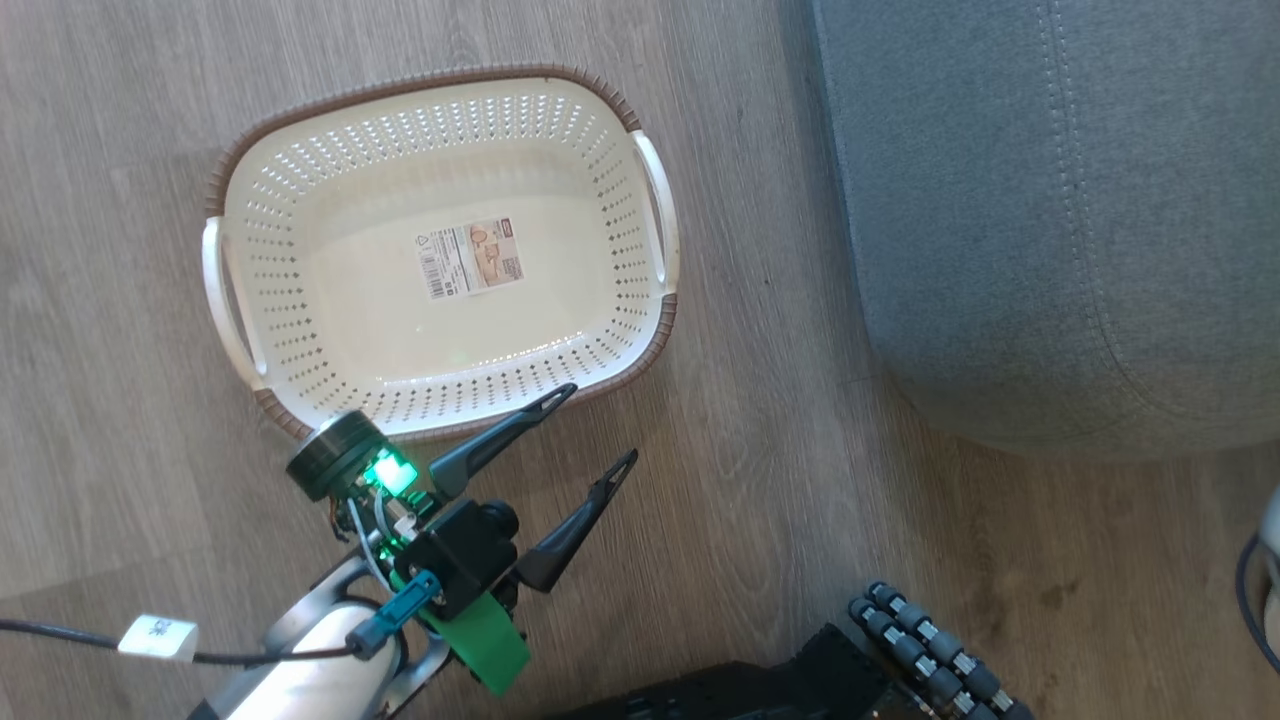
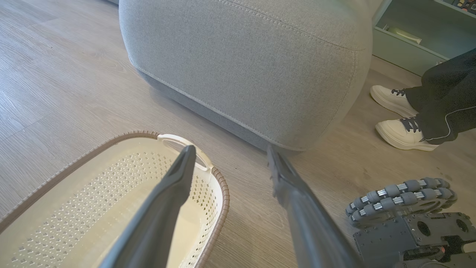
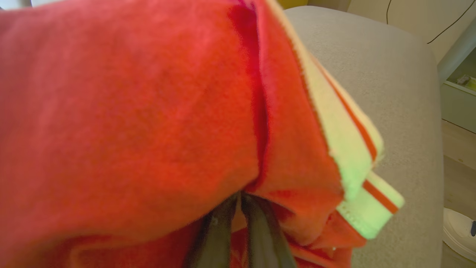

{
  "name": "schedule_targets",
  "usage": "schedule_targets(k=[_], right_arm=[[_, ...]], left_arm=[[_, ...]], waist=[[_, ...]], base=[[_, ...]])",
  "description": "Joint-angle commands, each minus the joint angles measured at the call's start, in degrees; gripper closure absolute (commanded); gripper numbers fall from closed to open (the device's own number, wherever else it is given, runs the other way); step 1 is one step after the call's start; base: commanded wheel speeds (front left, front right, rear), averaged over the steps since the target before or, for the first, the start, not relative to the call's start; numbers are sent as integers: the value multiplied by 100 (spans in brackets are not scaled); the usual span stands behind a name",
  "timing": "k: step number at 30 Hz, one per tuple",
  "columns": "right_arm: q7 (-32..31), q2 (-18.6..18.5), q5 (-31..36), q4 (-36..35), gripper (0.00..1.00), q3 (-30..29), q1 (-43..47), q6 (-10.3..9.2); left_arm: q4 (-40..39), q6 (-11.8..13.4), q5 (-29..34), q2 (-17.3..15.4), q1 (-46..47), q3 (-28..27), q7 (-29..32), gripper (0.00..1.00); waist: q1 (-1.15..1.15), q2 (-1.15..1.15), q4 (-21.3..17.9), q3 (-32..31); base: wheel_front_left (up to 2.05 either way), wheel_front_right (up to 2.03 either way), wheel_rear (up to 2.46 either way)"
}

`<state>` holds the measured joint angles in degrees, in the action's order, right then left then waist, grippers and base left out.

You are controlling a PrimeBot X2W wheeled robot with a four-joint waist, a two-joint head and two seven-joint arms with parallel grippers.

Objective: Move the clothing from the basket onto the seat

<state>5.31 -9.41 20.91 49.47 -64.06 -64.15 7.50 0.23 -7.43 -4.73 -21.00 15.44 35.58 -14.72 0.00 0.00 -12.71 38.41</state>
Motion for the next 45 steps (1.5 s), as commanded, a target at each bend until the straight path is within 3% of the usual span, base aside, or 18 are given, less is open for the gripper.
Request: schedule_targets(k=[1, 3, 12, 19, 29, 37, 45], right_arm=[[94, -122, 77, -150, 72, 16, -147, -1], [160, -130, 163, -120, 0, -25, -165, -1], [278, -172, 473, 3, 0, 57, -159, -1], [-7, -326, 648, -23, 0, 307, -36, -1], [-407, -855, 525, 90, 0, 739, 311, -1], [-387, -1195, 262, 244, 0, 1639, 330, -1], [12, -1303, -562, 333, 0, 2854, 308, -1]], left_arm=[[-176, -6, -35, -58, 7, -143, -28, 0], [-156, -6, -37, -47, 12, -137, -28, 0], [-42, -6, -46, 131, 15, -64, -28, 0], [88, -6, -61, 419, -1, 42, -28, 0], [470, -6, -118, 1000, -197, 148, -28, 0], [611, -6, -130, 1372, -508, -30, -28, 0], [572, 0, -86, 1595, -700, -413, -28, 0]], waist=[[0, 0, -3, -16], [0, 0, -5, -61], [0, 0, -17, -494], [0, 0, 10, -1017], [0, 0, 51, -2107], [0, 0, -2, -2729], [0, 0, 76, -3176]], base=[[0, 0, 0], [0, 0, 0], [0, 0, 0], [0, 0, 0], [0, 0, 0], [0, 0, 0], [0, 0, 0]])
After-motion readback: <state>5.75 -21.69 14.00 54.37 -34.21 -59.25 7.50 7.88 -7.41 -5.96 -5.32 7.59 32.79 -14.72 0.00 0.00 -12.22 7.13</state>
